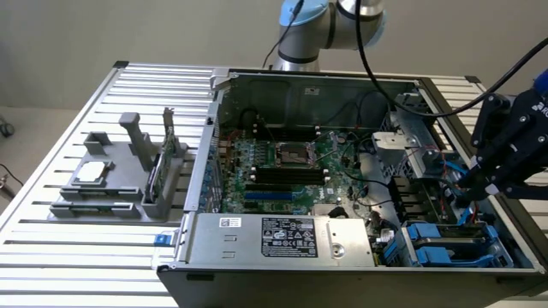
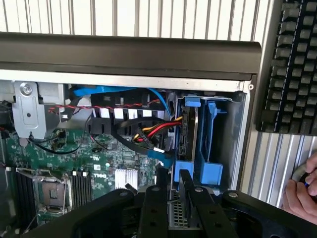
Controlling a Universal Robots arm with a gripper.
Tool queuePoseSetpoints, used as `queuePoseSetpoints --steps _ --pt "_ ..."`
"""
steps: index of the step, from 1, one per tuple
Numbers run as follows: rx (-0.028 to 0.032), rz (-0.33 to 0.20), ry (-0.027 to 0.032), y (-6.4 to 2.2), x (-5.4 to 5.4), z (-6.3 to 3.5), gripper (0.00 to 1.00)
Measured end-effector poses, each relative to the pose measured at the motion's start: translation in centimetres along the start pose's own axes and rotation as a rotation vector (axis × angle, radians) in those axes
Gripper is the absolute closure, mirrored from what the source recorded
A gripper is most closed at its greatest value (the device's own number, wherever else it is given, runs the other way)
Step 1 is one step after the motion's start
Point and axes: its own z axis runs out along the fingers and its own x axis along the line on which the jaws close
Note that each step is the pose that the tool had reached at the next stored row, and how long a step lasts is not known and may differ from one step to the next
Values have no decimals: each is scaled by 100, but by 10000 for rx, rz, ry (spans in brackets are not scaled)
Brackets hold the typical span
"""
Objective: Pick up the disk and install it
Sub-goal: 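Insert the first disk wire, then insert the second disk wire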
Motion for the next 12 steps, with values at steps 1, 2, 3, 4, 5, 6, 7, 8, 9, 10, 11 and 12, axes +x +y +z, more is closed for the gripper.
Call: queuePoseSetpoints --steps 1,2,3,4,5,6,7,8,9,10,11,12 --pt "-83 -3 -5 -30 1 10 75" --pt "-157 -7 -9 -68 2 19 75" --pt "-205 -8 -11 -105 3 26 75" --pt "-250 -10 -14 -140 4 33 75" --pt "-285 -12 -16 -167 5 37 75" --pt "-303 -12 -14 -181 5 40 75" --pt "-310 -12 -13 -185 5 40 75" --pt "-311 -13 -14 -185 5 40 75" --pt "-311 -13 -14 -185 5 41 75" --pt "-311 -13 -16 -185 5 40 75" --pt "-311 -13 -15 -185 5 40 75" --pt "-311 -13 -16 -185 5 40 75"
